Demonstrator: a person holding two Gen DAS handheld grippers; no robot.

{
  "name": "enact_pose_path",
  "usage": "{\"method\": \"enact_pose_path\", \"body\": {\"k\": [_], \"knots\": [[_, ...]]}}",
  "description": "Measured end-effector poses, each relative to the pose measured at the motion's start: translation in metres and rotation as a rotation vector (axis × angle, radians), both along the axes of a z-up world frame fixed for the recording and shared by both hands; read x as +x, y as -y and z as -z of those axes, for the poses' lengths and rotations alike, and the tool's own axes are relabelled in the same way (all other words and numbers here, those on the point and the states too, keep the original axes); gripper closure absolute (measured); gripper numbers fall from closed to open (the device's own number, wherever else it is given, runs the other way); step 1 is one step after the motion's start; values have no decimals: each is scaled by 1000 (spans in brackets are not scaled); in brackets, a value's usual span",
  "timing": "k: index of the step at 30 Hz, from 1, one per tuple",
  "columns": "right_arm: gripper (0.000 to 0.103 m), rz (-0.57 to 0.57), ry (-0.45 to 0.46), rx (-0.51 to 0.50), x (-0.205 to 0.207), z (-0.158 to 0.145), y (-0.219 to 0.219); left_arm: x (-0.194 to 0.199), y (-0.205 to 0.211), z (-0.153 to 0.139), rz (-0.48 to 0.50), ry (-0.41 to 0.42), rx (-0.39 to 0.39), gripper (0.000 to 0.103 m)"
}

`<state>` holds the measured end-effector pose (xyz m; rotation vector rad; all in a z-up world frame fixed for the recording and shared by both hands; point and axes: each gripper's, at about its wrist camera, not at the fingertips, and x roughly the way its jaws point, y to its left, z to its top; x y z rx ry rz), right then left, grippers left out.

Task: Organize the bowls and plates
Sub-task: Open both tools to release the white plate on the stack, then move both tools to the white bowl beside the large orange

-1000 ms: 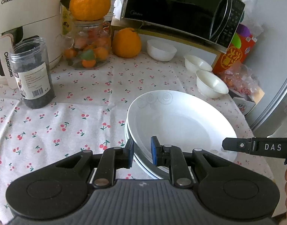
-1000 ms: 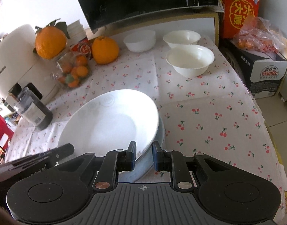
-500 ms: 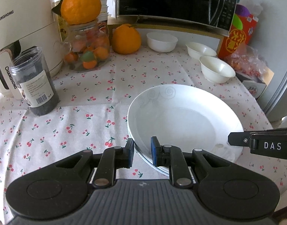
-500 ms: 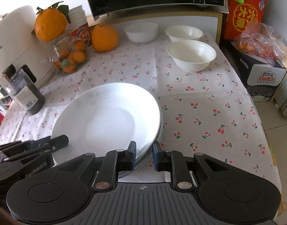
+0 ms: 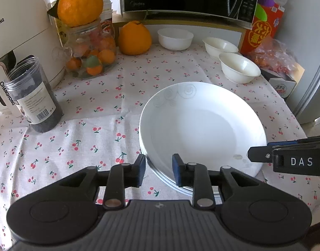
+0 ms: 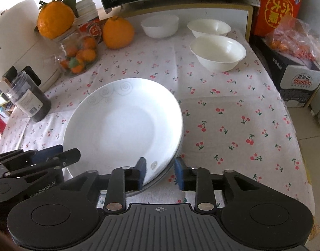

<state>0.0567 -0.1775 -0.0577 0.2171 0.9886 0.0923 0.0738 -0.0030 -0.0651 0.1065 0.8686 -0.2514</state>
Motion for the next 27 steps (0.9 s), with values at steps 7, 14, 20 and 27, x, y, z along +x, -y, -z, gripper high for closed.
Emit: {"method": "enact_pose_path", "body": {"k": [7, 14, 20, 27], "knots": [[39, 12, -7, 24, 2, -1, 3, 4, -2, -2, -10, -25, -30, 48], [20, 40, 1, 41, 4, -4, 10, 7, -1, -5, -14, -45, -46, 21], [11, 94, 24, 76, 12, -12, 25, 15, -3, -8, -49, -67, -57, 3], [6, 128, 53, 84, 32, -27, 38, 32, -2, -19, -80, -136, -89, 1]]}}
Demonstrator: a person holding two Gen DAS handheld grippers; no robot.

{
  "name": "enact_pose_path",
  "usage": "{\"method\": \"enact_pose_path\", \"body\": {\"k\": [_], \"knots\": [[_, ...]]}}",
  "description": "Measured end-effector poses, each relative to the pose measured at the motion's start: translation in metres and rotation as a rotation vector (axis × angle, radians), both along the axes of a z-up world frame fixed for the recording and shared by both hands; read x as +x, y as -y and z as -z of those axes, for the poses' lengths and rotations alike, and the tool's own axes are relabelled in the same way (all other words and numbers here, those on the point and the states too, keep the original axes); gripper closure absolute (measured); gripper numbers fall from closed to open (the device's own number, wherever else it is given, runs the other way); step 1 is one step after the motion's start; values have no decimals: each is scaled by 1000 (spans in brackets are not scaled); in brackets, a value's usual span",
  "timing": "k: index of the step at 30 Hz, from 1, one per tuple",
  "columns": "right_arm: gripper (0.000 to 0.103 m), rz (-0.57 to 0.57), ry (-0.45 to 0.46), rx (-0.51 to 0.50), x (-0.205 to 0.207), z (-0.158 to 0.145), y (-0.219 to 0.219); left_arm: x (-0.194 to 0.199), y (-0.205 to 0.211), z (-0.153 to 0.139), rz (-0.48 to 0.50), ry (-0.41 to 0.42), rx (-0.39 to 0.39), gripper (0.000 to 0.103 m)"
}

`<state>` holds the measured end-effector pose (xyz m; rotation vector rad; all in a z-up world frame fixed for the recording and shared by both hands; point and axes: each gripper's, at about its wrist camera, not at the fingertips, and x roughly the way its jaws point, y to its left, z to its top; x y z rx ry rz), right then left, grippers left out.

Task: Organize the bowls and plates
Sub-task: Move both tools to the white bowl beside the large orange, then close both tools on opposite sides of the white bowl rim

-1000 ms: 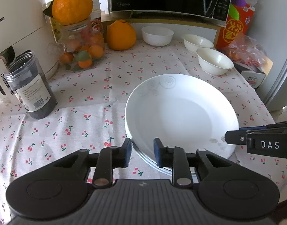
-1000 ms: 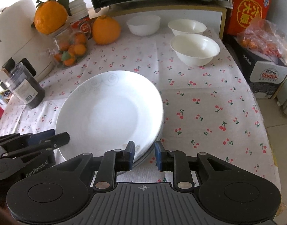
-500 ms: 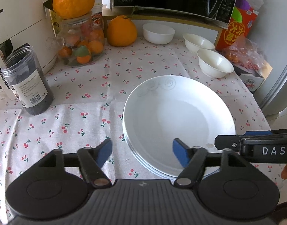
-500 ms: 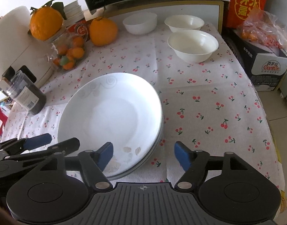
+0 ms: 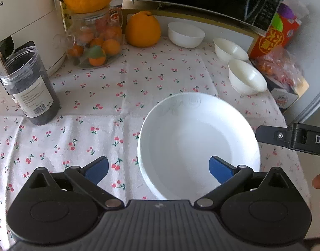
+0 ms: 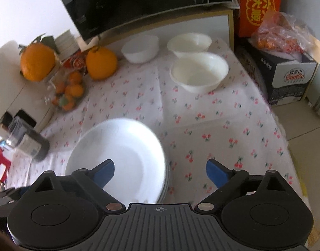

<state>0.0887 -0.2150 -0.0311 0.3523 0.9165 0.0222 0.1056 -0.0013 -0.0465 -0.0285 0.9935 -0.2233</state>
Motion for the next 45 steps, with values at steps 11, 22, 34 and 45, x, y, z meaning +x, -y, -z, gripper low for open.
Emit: {"method": "enact_pose_path", "body": {"k": [11, 22, 34, 45], "knots": [[3, 9, 59, -46, 58, -26, 16, 47, 13, -18, -64, -9, -1, 1], [3, 35, 50, 34, 144, -19, 40, 120, 32, -21, -130, 4, -7, 1], [3, 16, 148, 139, 231, 2, 51, 193, 54, 1, -228, 53, -54, 1], [5, -68, 265, 143, 274, 15, 46, 229, 74, 19, -245, 151, -167, 17]]}}
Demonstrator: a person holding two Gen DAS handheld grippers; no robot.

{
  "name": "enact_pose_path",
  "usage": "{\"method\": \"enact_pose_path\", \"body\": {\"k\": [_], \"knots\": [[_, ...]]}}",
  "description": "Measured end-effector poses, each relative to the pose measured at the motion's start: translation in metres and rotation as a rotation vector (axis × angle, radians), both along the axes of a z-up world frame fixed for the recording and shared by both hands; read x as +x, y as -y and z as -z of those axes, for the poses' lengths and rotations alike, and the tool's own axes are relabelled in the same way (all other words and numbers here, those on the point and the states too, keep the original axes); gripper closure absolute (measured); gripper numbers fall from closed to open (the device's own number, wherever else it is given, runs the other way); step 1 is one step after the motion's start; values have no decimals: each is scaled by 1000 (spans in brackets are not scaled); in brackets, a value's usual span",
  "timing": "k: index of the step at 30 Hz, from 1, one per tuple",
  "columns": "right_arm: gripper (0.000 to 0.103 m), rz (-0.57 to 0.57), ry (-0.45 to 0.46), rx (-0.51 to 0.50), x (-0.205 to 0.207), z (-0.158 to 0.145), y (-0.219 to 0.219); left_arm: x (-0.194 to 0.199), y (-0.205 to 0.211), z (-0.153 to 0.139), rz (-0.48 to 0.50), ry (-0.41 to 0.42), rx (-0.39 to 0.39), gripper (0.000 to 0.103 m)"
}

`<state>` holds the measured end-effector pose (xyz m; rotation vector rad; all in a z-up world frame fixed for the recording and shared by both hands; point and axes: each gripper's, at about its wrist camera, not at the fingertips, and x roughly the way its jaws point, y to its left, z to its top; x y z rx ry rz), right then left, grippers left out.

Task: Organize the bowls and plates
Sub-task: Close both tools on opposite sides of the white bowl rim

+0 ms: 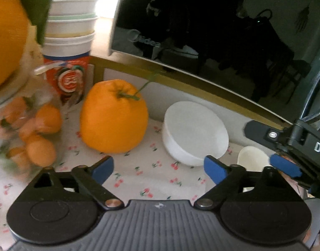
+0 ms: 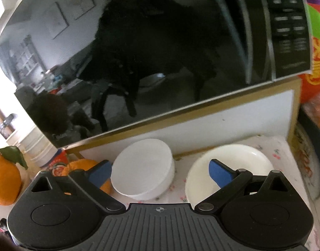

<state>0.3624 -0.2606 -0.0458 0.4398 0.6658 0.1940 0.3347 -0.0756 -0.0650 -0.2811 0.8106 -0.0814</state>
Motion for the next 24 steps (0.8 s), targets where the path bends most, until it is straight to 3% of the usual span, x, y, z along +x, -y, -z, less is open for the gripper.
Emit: {"method": "enact_pose_path", "body": {"k": [3, 5, 8, 11, 18, 21, 24], "knots": [[13, -10, 0, -9, 7, 6, -5, 3, 6, 6, 15, 23, -12, 29], [32, -6, -3, -13, 10, 9, -6, 6, 9, 9, 22, 35, -20, 39], [52, -6, -14, -10, 16, 15, -7, 11, 11, 13, 23, 48, -37, 48], [63, 2, -17, -14, 18, 20, -6, 15, 11, 16, 17, 56, -56, 57], [76, 24, -31, -10, 20, 29, -3, 20, 13, 20, 14, 63, -80, 70], [84, 21, -42, -10, 19, 32, -1, 20, 12, 24, 15, 65, -85, 80], [88, 26, -46, -19, 18, 33, 0, 18, 14, 23, 19, 76, -74, 82]]}}
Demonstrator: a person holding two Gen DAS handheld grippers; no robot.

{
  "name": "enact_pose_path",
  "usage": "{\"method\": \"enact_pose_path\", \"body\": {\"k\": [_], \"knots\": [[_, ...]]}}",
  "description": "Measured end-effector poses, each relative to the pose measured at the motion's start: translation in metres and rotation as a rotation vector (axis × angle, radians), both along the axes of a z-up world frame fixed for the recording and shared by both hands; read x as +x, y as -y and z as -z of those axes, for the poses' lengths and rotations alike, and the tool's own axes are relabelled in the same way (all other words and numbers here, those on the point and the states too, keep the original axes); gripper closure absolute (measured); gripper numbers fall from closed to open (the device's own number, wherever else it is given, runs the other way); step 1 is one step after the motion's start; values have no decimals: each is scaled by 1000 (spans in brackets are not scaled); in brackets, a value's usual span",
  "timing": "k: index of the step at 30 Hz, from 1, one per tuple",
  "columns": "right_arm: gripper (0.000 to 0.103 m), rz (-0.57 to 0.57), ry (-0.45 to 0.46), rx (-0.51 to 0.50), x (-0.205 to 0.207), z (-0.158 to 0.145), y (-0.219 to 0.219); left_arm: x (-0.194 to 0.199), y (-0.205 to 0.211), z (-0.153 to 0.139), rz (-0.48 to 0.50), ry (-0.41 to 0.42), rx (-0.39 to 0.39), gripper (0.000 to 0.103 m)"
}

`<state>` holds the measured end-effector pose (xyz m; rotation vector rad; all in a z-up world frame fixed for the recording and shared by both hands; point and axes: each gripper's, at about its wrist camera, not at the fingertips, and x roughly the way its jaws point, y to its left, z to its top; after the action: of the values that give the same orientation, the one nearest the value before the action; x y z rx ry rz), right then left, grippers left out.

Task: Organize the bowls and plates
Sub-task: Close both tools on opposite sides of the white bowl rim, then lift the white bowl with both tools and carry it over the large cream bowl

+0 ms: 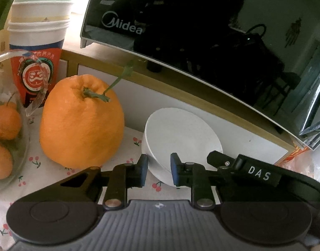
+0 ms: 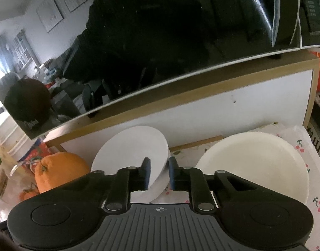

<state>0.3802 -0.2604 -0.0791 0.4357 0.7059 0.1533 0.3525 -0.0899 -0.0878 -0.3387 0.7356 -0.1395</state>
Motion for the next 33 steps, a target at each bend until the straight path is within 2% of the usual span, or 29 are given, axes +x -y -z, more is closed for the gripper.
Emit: {"method": "enact_pose_path", "body": {"k": [8, 13, 21, 33], "knots": [[92, -6, 2, -2, -9, -7, 1, -2, -3, -9, 5, -11, 12, 86], [92, -10, 7, -8, -25, -22, -1, -14, -5, -20, 10, -13, 29, 86], [92, -5, -36, 18, -45, -47, 3, -37, -10, -46, 38, -10, 39, 86], [91, 0, -37, -11, -102, -89, 8, -85, -12, -80, 110, -8, -12, 86]]}}
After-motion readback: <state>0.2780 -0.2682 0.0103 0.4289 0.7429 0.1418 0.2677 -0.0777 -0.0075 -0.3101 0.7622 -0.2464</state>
